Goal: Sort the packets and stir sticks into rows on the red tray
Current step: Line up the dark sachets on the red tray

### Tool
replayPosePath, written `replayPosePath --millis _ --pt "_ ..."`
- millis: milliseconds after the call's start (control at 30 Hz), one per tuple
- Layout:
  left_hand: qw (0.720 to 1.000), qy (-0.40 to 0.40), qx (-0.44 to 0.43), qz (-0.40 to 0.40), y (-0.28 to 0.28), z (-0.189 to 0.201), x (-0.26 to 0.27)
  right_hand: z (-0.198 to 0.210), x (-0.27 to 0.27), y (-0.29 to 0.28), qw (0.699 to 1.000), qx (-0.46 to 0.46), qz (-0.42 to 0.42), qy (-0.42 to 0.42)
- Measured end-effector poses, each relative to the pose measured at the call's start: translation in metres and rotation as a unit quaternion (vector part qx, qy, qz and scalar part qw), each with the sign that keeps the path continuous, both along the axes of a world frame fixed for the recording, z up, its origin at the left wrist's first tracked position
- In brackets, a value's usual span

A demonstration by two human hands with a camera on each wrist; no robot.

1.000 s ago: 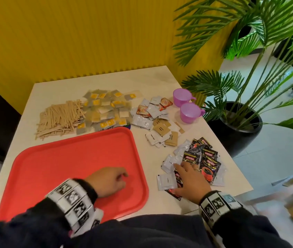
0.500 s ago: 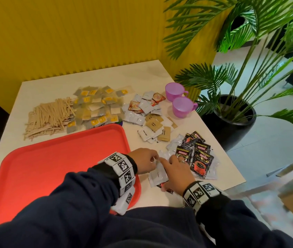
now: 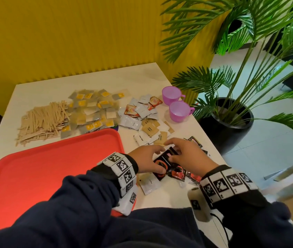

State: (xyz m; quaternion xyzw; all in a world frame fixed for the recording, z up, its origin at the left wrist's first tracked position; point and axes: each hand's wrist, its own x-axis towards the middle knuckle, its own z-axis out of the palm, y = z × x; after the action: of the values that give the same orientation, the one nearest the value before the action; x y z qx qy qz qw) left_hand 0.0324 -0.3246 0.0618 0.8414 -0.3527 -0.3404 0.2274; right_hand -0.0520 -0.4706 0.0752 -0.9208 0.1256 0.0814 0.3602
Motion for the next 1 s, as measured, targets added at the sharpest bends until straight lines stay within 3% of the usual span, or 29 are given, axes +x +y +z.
replayPosePath --millis 67,167,267,333,500,800,1000 --pt "0.999 0.004 -0.038 0.017 -0.006 0.002 0.002 0.003 0.008 -0.002 0.994 0.082 -0.038 -0.065" --pt "0.996 -0.013 -0.071 0.057 -0.007 0.005 0.007 -0.007 0.014 -0.013 0.985 0.095 -0.109 -0.093" --pt "0.988 0.010 -0.100 0.118 -0.003 0.006 0.015 -0.029 0.010 -0.028 0.992 -0.089 -0.082 0.019" --pt "0.979 0.043 -0.130 0.151 -0.002 0.006 0.018 -0.046 0.006 -0.031 0.970 -0.216 -0.026 0.108" --pt "0.975 0.068 -0.145 0.153 -0.006 0.005 0.020 -0.071 0.004 -0.026 0.952 -0.280 0.042 0.121" --pt "0.978 0.055 -0.129 0.156 -0.009 0.003 0.021 -0.072 0.007 -0.022 0.967 -0.235 0.057 0.082" --pt "0.985 0.025 -0.100 0.141 -0.010 0.001 0.021 -0.054 0.011 -0.028 0.988 -0.125 0.048 0.081"
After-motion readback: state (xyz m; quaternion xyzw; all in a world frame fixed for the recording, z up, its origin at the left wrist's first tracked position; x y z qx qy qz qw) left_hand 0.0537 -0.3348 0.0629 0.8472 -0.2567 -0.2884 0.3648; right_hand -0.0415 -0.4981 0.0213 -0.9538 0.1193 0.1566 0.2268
